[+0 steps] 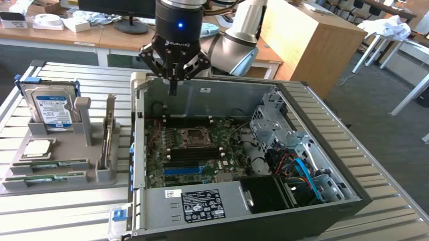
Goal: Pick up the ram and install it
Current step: 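Reach for the ram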
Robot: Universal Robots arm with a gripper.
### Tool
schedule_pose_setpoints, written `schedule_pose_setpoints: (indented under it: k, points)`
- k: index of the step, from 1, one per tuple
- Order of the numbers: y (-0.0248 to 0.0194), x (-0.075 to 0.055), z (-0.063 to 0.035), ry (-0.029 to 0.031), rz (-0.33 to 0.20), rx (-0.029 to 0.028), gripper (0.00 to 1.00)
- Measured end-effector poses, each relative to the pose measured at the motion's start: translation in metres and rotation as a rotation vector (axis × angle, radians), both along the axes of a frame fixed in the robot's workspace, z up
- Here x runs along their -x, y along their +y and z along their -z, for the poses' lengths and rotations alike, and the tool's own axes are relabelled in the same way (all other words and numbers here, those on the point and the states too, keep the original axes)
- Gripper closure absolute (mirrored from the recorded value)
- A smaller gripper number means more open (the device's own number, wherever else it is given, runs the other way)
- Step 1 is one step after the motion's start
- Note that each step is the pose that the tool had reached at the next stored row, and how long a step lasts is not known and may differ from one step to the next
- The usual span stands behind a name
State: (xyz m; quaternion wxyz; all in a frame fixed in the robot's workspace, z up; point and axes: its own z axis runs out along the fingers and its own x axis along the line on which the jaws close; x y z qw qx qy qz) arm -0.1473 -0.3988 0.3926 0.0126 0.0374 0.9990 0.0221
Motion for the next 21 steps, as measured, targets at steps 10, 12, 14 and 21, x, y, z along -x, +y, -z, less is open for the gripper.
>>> schedule_pose_setpoints:
  k: [10,12,14,21]
  points:
    - [0.0,0.003,0.0002,0.0,0.0,0.0,0.9]
    - [0.0,0.0036,0.0002,0.0001,0.0,0.0,0.9]
    - [0.0,0.0044,0.0003,0.0,0.0,0.0,0.9]
    - [0.0,0.0098,0.0004,-0.0001,0.0,0.0,0.9]
